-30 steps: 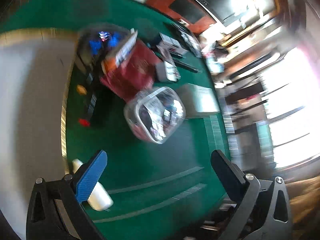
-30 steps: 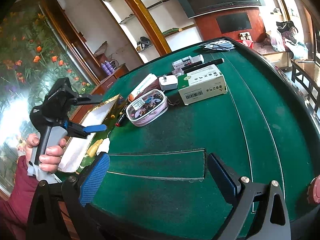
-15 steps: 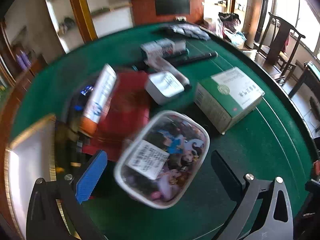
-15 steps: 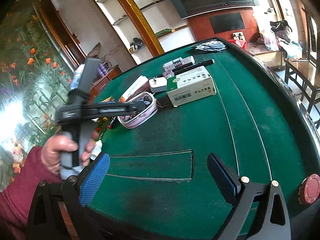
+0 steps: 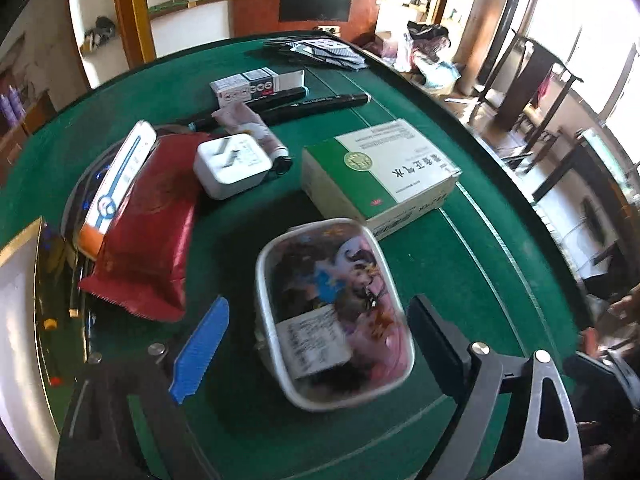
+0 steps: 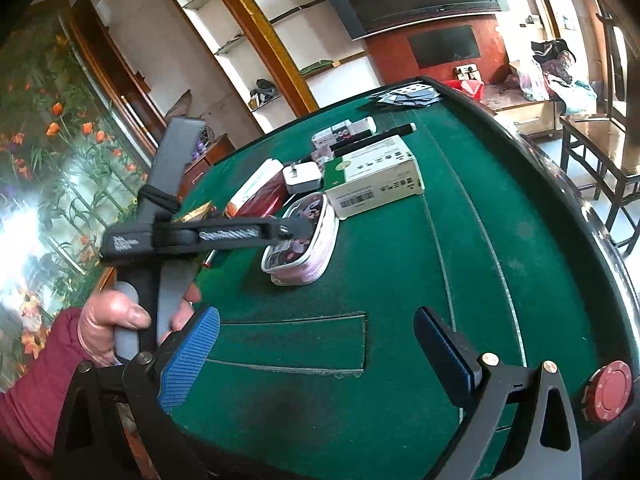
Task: Organize objects
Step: 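Close the left tool on the clear cartoon-lid plastic box, then carry the plastic box over the white tray with the left tool while the right tool grasps the white bottle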
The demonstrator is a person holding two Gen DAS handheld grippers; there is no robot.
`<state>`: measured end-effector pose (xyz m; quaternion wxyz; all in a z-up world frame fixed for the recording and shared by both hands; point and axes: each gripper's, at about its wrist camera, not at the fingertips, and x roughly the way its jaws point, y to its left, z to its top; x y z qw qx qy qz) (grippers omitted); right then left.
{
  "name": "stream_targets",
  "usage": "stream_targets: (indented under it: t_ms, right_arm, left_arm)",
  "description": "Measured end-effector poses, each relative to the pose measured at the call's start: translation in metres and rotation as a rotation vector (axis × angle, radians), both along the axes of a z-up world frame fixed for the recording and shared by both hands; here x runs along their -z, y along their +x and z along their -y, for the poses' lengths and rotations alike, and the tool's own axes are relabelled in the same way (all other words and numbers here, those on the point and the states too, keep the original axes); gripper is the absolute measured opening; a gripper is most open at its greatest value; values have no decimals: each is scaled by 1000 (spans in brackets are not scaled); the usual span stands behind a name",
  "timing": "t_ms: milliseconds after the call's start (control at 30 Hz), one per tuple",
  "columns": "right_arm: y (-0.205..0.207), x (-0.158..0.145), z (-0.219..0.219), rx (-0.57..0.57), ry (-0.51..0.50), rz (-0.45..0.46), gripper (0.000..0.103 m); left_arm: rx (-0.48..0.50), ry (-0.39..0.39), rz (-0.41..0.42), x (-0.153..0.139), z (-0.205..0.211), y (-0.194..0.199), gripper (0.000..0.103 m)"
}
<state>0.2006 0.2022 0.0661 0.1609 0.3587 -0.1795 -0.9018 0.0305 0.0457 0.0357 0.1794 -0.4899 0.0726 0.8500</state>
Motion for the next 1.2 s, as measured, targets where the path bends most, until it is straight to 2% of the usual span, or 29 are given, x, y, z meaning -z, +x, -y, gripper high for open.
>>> stream_targets:
  t_ms: [100, 133, 200, 300, 367, 400, 500, 667, 767, 867, 967, 1067, 1100, 1200]
  right_arm:
    - [0, -2, -8, 24, -9, 4, 100]
    - [0, -2, -10, 32, -11, 6, 100]
    - [1, -4, -15, 44, -13, 5, 100]
    - [2, -5, -18, 52, -6, 10, 100]
    - [0, -5, -19, 61, 2, 21, 100]
    - [-1, -5, -18, 65, 3, 27, 100]
    - [-4, -6, -16, 71, -3, 36, 100]
    - [-8, -10, 1, 28, 25, 50, 100]
    - [-13, -14, 27, -56, 69, 48, 100]
    - [-20, -12, 70, -207, 118, 57, 100]
    - [-22, -4, 121, -328, 192, 57, 100]
    - [-29, 5, 168, -391, 244, 63, 100]
    - [-32, 8, 181, -400, 264, 63, 97]
    - [-47, 13, 207, -408, 313, 80, 74]
  left_arm:
    - [-56, -103, -2, 18, -17, -5, 94]
    - [-66, -143, -4, 25, -22, -6, 97]
    - [-105, -145, -45, 26, -21, -3, 98]
    - [-119, -79, -10, 29, -13, -5, 94]
    - [-117, -65, -7, 26, -7, -5, 77]
    - [-108, -52, 13, 26, -5, -4, 77]
    - [-101, 63, 48, 17, 10, 8, 77]
    - [-132, 254, 17, -17, 61, 43, 77]
    - [-178, 326, -29, -39, 108, 69, 77]
    - [-237, 361, -31, -52, 160, 84, 77]
    - [-294, 318, -88, -62, 202, 108, 78]
    - [-354, 275, -141, -67, 235, 131, 78]
    - [-374, 268, -152, -67, 243, 136, 78]
    - [-420, 248, -195, -66, 264, 147, 78]
